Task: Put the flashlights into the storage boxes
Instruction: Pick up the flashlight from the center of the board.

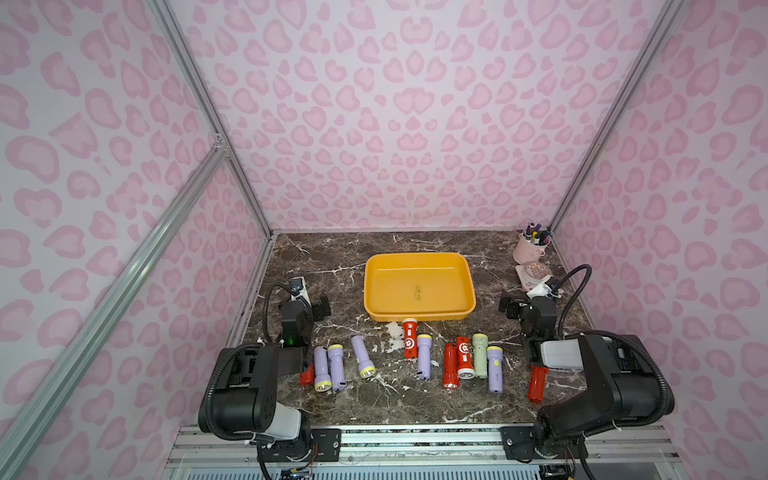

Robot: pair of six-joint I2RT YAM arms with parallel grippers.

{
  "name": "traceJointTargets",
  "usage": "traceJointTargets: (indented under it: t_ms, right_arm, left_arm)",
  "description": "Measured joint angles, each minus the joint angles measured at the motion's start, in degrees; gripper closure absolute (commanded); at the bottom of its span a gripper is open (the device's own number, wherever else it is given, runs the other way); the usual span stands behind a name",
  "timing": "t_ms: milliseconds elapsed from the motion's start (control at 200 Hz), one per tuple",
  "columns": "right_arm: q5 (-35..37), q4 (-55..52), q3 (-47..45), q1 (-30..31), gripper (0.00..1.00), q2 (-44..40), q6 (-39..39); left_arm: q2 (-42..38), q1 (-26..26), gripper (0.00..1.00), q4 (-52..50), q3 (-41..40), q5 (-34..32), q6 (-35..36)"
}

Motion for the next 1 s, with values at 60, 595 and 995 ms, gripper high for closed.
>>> traceJointTargets:
  t_ms: [60,595,995]
  right_arm:
    - [0.0,0.0,0.0,0.0,0.0,0.0,0.0]
    - [0.0,-0.02,0.0,0.0,0.0,0.0,0.0]
    - [0.0,-0.02,0.0,0.0,0.0,0.0,-0.02]
  left_arm:
    - [-0.02,0.04,0.03,-0.04,0.0,0.28,0.0]
    - [-0.15,0.02,0.03,0.11,-0.11,0.83,0.2]
    - [-0.15,0.02,0.03,0.11,-0.11,0.85,0.2]
